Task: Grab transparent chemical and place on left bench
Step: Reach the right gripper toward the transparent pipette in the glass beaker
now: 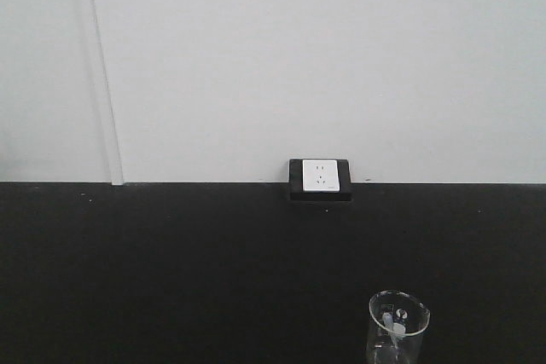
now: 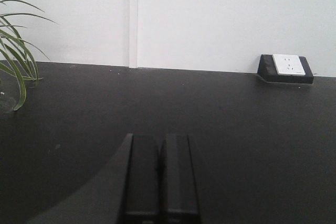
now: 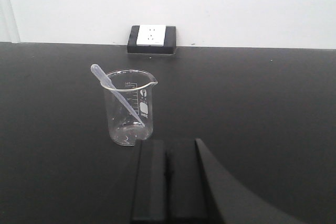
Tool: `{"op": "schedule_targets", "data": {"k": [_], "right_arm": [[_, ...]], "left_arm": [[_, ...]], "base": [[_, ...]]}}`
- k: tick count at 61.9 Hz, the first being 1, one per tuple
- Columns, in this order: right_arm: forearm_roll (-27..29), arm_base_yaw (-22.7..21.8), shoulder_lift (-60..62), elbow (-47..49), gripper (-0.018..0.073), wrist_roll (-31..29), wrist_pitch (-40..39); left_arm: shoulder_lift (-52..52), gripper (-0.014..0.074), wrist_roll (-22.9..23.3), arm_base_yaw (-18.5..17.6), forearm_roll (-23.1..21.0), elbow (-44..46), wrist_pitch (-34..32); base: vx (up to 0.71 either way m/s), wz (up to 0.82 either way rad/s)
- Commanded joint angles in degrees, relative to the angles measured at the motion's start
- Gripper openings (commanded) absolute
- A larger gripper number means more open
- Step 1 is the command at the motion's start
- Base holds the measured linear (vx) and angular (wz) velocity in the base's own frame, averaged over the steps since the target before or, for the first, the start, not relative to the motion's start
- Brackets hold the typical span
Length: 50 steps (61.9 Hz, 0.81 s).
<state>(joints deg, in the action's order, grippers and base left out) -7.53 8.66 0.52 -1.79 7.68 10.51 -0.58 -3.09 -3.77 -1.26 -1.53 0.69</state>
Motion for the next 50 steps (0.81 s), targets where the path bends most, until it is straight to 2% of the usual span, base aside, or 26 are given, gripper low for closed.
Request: {"op": "schedule_targets", "data": {"k": [1, 50], "right_arm": [[-0.3, -0.3, 0.7, -0.3, -0.0007, -0.5, -4.7], [-0.3, -0.3, 0.7, -0.3, -0.0007, -0.5, -4.7]], "left_arm": [[-1.1, -0.0003, 0.4, -0.1, 0.0, -0.9, -4.5], [-1.1, -0.0003, 0.4, -0.1, 0.0, -0.9, -4.5]], "base": [[0.00, 0.00], [0.00, 0.00]]}}
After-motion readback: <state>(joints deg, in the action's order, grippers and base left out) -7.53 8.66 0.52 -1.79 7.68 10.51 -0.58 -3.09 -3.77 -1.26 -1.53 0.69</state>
